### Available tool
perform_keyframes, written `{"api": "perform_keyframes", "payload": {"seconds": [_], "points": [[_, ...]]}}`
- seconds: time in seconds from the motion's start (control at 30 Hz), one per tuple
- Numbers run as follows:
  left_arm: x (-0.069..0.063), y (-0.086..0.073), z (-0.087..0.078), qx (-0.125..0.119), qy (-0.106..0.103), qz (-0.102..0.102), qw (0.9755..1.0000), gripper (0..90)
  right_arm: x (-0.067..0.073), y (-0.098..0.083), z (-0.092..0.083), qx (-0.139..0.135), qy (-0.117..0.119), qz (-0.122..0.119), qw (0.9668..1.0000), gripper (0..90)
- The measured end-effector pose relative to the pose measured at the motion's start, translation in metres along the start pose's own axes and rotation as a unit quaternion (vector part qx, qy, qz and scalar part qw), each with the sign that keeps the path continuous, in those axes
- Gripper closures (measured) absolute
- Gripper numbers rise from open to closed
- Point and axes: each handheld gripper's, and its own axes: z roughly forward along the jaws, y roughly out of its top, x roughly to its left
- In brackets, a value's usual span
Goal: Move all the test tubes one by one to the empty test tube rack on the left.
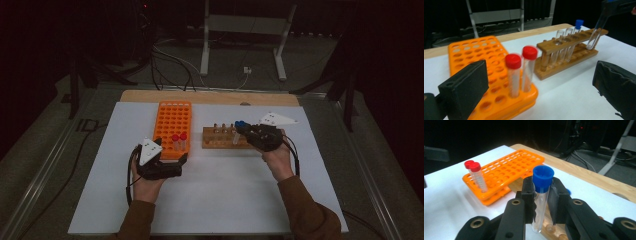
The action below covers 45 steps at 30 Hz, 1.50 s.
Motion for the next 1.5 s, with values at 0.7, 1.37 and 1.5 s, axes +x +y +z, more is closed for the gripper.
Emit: {"api": "perform_keyframes", "payload": {"seconds": [0.7, 1.37, 1.5], "points": [[-0.052, 0.012, 0.054, 0.006, -0.059, 0.012, 0.9982, 4.3, 0.032, 0.0, 0.014, 0.017, 0.059, -0.007, 0.9981, 76.9], [-0.067, 0.008, 0.076, 0.021, -0.084, 0.031, 0.9958, 48.2, 0.054, -0.007, 0.026, 0.033, 0.092, -0.022, 0.995, 76.7], [-0.067, 0.008, 0.075, 0.023, -0.091, 0.039, 0.9948, 64.9, 0.055, -0.008, 0.027, 0.033, 0.095, -0.02, 0.9947, 76.8]]}}
